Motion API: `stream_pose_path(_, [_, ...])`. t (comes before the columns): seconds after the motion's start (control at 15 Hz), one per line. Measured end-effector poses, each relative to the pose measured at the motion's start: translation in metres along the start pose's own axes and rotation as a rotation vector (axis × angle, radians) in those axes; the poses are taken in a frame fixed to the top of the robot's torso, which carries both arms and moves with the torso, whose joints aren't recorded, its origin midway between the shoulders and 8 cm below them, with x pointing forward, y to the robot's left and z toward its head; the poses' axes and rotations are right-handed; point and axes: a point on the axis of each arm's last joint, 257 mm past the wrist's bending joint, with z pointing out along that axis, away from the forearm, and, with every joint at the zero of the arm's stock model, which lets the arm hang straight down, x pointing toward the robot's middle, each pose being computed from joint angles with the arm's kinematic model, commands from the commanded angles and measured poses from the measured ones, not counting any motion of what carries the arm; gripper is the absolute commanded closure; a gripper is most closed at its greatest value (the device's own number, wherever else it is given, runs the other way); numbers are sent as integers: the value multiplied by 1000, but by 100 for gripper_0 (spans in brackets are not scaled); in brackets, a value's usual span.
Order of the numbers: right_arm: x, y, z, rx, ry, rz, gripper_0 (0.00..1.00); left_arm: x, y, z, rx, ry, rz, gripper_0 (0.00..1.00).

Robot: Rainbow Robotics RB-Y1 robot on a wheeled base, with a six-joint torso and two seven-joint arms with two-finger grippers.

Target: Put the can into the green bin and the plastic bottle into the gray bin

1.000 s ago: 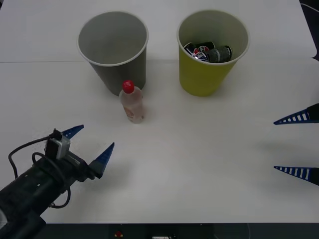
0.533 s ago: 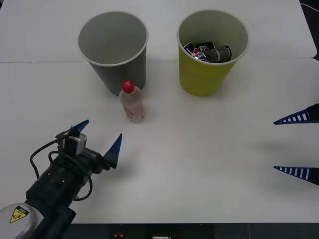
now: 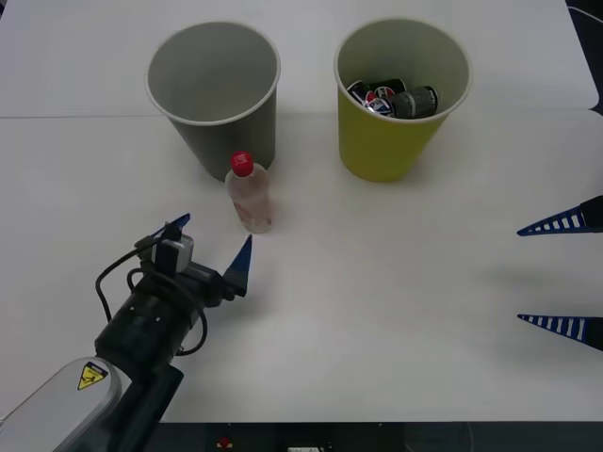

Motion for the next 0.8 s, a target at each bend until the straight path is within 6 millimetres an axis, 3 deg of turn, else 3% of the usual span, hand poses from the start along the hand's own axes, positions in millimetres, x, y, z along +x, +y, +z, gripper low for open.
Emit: stream_pose_path(0.8, [0,0,0,0,0,0,0,3,-5,50,-44,-7,-16,0])
